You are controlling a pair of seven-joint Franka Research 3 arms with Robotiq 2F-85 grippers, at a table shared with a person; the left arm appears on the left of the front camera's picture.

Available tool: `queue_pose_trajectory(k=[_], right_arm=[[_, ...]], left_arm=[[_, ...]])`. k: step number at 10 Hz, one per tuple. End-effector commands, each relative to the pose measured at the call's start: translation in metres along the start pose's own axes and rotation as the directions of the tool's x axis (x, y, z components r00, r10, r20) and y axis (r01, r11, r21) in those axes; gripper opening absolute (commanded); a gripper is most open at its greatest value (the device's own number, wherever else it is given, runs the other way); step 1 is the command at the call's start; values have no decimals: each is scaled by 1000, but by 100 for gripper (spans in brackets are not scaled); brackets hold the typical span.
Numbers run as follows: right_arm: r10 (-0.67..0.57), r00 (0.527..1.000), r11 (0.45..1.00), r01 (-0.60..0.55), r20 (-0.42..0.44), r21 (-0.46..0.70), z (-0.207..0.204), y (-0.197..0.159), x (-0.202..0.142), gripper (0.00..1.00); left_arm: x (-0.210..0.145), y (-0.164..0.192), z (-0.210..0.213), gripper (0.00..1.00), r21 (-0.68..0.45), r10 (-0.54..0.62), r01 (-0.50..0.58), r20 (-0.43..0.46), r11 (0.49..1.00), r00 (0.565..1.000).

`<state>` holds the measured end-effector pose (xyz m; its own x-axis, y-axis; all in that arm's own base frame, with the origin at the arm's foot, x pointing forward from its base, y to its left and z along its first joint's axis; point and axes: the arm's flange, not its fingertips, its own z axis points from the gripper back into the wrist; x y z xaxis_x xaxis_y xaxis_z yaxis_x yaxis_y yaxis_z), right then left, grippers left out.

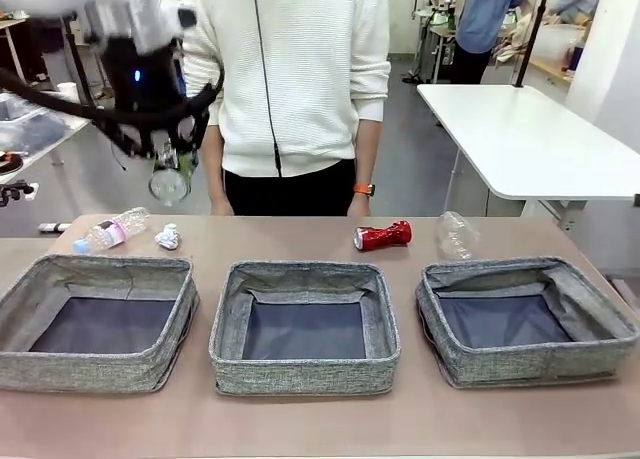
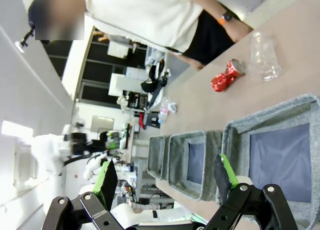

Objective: Sort the waste into the appropriate baskets.
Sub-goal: Pick up the waste item pointed out by the person.

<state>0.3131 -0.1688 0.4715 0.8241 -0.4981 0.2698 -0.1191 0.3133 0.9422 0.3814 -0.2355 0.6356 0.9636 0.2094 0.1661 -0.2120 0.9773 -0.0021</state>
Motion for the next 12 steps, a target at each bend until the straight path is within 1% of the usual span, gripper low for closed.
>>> queue_pose_trajectory(k=[1, 2, 3, 4, 5, 6, 7, 8, 9, 10, 11, 12], right_arm=[[26, 1000, 999, -27, 16, 23, -2, 0, 2, 100], [26, 1000, 999, -27, 16, 23, -2, 0, 2, 100], [26, 1000, 999, -27, 16, 23, -2, 0, 2, 100], [26, 1000, 999, -27, 16, 23, -2, 0, 2, 100], [26, 1000, 999, -27, 16, 23, -2, 0, 2, 100], [26, 1000, 999, -27, 16, 23, -2, 0, 2, 100], [26, 1000, 999, -27, 16, 23, -2, 0, 2, 100], [26, 1000, 999, -27, 16, 23, -2, 0, 2, 100], [26, 1000, 999, -27, 16, 23, -2, 0, 2, 100], [26, 1000, 999, -27, 16, 23, -2, 0, 2, 100], [26, 1000, 999, -27, 16, 23, -2, 0, 2, 100], [26, 1000, 999, -27, 16, 23, -2, 0, 2, 100]], left_arm=[[10, -74, 76, 30, 137, -129, 129, -7, 982, 992], [2, -105, 99, 30, 142, -119, 121, -20, 982, 993], [-2, -128, 114, 30, 183, -95, 90, 22, 979, 995], [-1, -141, 126, 30, 189, -125, 112, 59, 976, 990], [-1, -147, 136, 30, 160, -140, 128, 64, 979, 988], [0, -150, 137, 30, 123, -127, 119, 55, 985, 990], [2, -150, 130, 30, 99, -110, 107, 21, 989, 994], [7, -148, 121, 30, 82, -70, 72, -19, 994, 997], [10, -149, 117, 30, 47, -13, 16, -77, 999, 997], [14, -150, 120, 30, 1, 81, -82, -98, 997, 992], [6, -146, 108, 30, 80, -94, 94, -8, 992, 996], [6, -146, 108, 30, 80, -94, 94, -8, 992, 996]])
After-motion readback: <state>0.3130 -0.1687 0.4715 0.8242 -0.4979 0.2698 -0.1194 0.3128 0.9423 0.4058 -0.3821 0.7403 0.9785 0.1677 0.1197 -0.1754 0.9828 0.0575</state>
